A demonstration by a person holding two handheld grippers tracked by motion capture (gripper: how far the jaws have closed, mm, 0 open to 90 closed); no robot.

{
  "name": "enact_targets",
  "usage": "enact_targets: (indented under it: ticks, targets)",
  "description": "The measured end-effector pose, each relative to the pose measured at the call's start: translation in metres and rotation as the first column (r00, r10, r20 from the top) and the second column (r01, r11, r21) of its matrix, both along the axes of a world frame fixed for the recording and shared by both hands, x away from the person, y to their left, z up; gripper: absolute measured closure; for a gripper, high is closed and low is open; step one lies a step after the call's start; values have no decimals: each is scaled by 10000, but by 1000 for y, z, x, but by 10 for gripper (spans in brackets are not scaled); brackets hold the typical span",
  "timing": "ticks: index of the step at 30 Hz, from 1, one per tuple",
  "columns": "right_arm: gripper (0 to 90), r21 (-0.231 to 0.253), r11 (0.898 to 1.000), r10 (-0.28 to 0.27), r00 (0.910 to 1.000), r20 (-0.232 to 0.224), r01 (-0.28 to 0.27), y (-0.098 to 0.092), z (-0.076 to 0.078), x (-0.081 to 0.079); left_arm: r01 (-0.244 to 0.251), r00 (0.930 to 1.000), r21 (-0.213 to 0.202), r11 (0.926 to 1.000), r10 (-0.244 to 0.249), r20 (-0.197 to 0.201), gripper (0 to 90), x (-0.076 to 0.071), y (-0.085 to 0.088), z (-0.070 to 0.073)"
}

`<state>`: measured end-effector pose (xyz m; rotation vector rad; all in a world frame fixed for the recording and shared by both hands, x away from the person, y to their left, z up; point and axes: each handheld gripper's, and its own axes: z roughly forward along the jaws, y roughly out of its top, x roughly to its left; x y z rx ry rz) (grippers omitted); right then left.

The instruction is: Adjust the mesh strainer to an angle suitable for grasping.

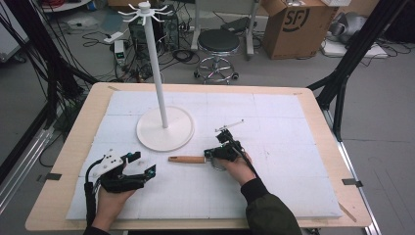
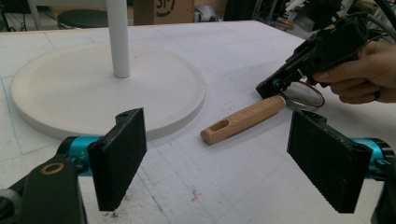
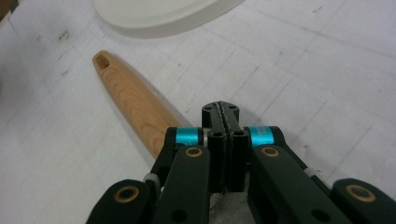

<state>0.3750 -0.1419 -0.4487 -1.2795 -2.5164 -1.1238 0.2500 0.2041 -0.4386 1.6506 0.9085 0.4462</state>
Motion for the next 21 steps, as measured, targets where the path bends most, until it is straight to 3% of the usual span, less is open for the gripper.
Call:
enact_targets:
  ticks: [21]
  targets:
    - [898, -309, 9990, 316, 9990, -312, -326, -15, 7, -28, -47, 10000, -28, 10000, 47, -9, 204, 0, 1, 0]
